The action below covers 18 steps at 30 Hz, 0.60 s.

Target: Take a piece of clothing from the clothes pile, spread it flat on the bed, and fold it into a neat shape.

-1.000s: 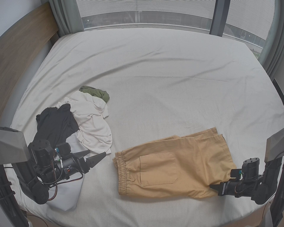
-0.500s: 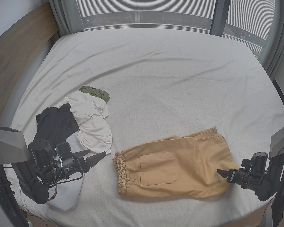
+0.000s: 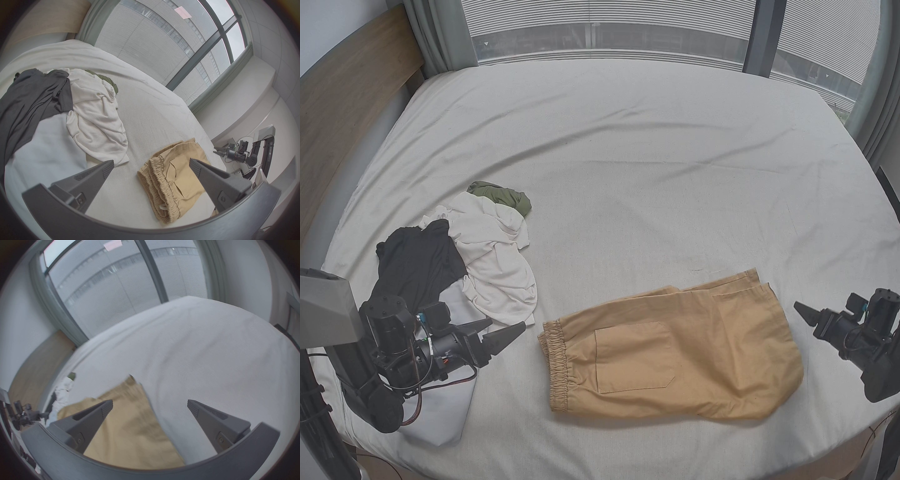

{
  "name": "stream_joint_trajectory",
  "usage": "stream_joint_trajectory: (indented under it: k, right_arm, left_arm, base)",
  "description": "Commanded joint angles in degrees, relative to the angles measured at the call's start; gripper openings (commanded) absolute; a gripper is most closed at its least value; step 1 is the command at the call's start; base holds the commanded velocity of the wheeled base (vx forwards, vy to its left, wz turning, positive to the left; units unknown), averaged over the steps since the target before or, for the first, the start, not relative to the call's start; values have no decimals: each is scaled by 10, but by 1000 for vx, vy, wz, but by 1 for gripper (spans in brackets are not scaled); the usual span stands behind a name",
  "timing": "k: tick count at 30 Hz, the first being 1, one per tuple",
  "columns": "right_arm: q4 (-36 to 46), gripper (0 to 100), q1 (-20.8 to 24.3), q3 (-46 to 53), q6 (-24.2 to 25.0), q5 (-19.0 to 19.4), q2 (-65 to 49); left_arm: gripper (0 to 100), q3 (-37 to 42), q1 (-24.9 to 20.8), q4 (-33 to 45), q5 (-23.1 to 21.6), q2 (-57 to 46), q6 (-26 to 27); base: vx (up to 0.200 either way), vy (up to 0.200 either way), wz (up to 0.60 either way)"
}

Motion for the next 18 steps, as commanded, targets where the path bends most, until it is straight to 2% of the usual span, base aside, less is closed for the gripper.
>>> stream_joint_trajectory:
  k: [1, 3, 7, 11, 12, 18]
  right_arm:
    - [0, 100, 42, -48, 8, 33, -61]
    - [7, 100, 67, -85, 9, 69, -75]
    - [15, 100, 96, -130, 10, 84, -75]
    - [10, 100, 100, -129, 19, 96, -74]
    - [7, 100, 99, -128, 45, 104, -72]
    - [0, 100, 97, -132, 52, 111, -70]
  left_arm:
    - [100, 2, -2, -1, -1, -1, -5]
    - [100, 4, -3, -1, -1, 0, -6]
    - [100, 11, -16, -1, -2, 10, -19]
    - [100, 11, -25, -1, -2, 18, -36]
    - [100, 9, -28, -1, -3, 25, -47]
    - [100, 5, -48, -1, -6, 40, -71]
  base:
    - [0, 0, 0]
    - [0, 0, 0]
    - [0, 0, 0]
    - [0, 0, 0]
    - [0, 0, 0]
    - [0, 0, 0]
